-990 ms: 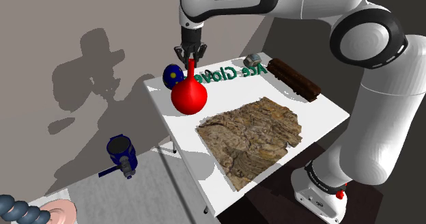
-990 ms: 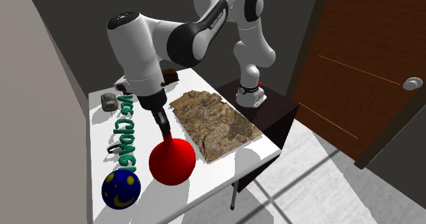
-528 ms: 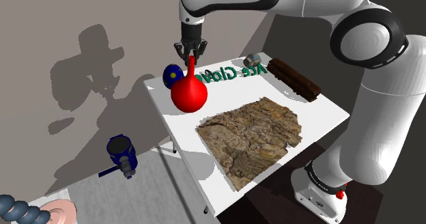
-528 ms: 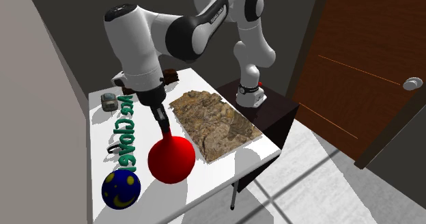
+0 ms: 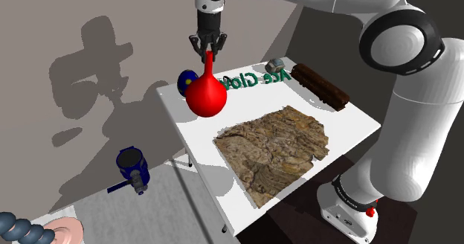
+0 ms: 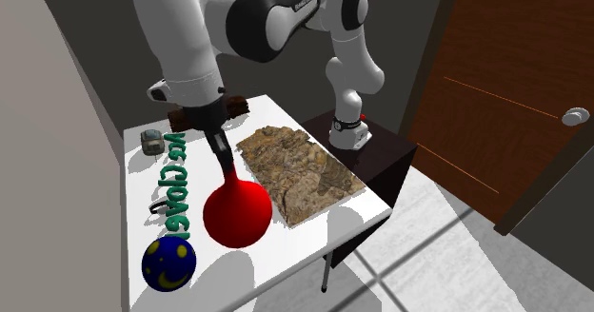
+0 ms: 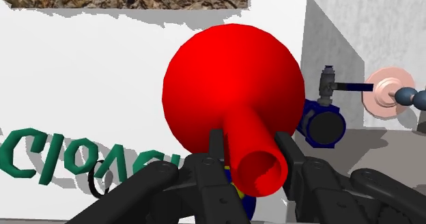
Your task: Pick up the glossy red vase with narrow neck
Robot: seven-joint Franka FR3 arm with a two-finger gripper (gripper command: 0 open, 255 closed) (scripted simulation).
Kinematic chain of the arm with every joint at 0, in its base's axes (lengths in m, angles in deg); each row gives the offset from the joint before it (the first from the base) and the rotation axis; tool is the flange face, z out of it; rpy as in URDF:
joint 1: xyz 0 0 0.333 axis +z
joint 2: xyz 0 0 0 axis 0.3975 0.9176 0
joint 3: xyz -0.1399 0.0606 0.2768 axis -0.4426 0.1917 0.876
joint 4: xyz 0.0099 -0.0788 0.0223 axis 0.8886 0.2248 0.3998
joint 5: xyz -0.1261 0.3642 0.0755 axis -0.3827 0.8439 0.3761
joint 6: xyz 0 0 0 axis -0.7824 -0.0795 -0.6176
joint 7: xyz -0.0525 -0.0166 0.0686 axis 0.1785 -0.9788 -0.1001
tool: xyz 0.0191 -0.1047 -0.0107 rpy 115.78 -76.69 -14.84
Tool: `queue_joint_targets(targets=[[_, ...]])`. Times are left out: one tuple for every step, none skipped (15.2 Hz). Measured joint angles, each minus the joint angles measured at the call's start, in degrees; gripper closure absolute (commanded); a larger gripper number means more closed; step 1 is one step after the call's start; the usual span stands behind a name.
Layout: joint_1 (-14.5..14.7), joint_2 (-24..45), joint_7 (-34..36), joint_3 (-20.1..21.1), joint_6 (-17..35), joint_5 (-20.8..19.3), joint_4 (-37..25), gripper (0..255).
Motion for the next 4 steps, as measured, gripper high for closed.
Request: queue_joint_targets(targets=[[0.13,0.26,0.09,0.02,-1.07,-0.05,-1.33,255],[0.17,0.24,0.10,0.04,-1.83,-0.04,-2.06,255],[0.22,0.57,0.08,0.02,-2.63,-0.10,-3.21,255],[0.24,0.63,0.06,0.02,-3.14,-0.11,-3.76,255]])
